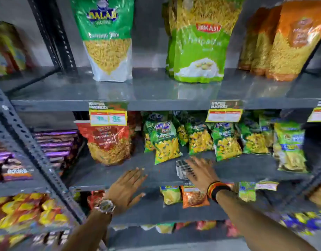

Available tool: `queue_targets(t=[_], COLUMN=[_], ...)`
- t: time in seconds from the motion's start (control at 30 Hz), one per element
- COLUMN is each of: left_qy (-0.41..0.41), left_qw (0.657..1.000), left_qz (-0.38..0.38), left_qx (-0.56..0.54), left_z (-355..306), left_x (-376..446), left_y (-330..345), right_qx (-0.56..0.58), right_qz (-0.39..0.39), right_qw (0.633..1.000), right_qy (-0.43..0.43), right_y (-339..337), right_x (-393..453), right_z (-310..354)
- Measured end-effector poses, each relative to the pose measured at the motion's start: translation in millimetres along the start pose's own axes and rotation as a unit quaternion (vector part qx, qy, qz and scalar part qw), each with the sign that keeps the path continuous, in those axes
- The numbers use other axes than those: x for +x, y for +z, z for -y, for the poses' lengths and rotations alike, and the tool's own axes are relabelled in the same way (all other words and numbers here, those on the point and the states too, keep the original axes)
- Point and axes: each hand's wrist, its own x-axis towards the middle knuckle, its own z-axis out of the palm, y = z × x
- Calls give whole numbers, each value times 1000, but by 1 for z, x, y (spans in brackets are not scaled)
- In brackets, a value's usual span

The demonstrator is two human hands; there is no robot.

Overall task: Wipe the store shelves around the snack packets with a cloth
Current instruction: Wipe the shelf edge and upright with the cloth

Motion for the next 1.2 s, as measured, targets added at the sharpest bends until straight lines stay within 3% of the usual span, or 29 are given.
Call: queue_targets(t=[0.13, 0.27, 0.37, 0.43, 0.5, 0.8, 0.9, 1.0, 1.2], left_qy=[-40, -31, -17, -10, 2, -14, -27, -19, -27], left_qw=[999, 998, 999, 999, 999, 998, 998, 1000, 995], left_qz=[7, 43, 50, 47, 38, 45, 51, 11, -96], left_qx=[3, 17, 7, 7, 15, 29, 20, 20, -3], left_z=[22, 35, 49, 55, 58, 61, 53, 40, 45], left_x=[-2, -1, -9, -12, -11, -12, -10, -20, -95], left_y=[30, 38, 45, 51, 56, 62, 44, 9, -76], right_qx=[-3, -16, -36, -63, -72, 12, 58, 113, 166], right_qz=[62, 39, 15, 46, 66, -27, -15, -11, -97], right_qw=[997, 998, 997, 982, 970, 987, 986, 980, 951], right_qy=[39, 36, -66, -173, -222, -156, -155, -165, -242], right_y=[34, 53, 43, 45, 52, 67, 55, 31, -51], right_x=[23, 14, 21, 26, 31, 26, 18, 3, -32], right_z=[-12, 3, -15, -36, -45, 9, 29, 55, 127])
